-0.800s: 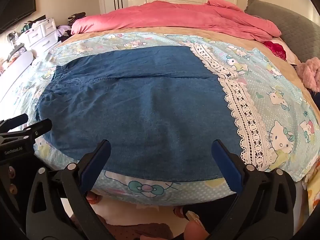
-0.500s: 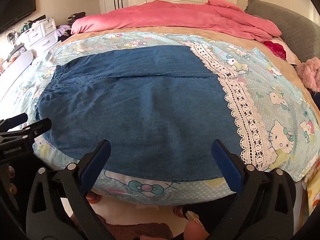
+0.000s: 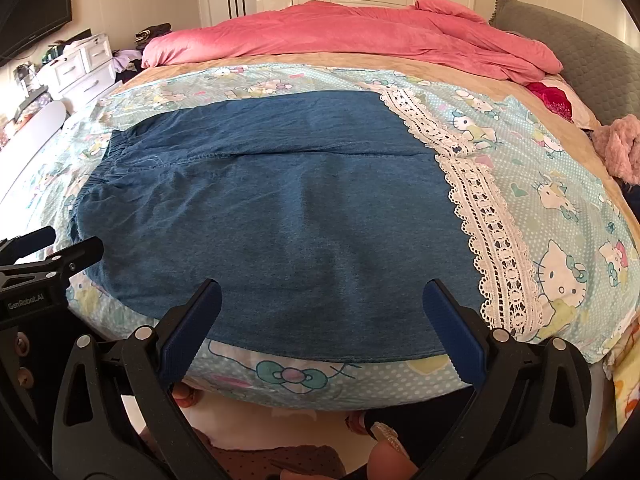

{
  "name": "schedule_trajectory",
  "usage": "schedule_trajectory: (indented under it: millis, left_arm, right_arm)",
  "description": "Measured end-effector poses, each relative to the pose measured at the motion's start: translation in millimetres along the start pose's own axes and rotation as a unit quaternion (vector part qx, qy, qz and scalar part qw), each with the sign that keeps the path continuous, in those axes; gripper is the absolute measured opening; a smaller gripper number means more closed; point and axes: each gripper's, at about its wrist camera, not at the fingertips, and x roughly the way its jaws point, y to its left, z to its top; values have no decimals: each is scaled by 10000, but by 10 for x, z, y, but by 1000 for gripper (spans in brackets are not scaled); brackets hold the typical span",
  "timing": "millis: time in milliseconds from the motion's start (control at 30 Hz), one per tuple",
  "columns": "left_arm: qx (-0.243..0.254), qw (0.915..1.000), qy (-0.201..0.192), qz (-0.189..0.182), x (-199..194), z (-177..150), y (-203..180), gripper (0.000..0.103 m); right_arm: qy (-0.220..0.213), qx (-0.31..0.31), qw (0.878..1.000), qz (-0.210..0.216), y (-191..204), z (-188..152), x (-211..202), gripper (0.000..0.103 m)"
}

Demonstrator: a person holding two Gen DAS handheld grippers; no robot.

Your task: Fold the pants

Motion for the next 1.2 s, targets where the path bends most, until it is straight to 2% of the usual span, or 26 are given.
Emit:
schedule_trajectory:
  millis: [1200]
  left_arm:
    - [-19,10000,-11,-50,22,29,-1,99]
  right_arm:
    - [-28,-31,10000,64,33,31,-16,95]
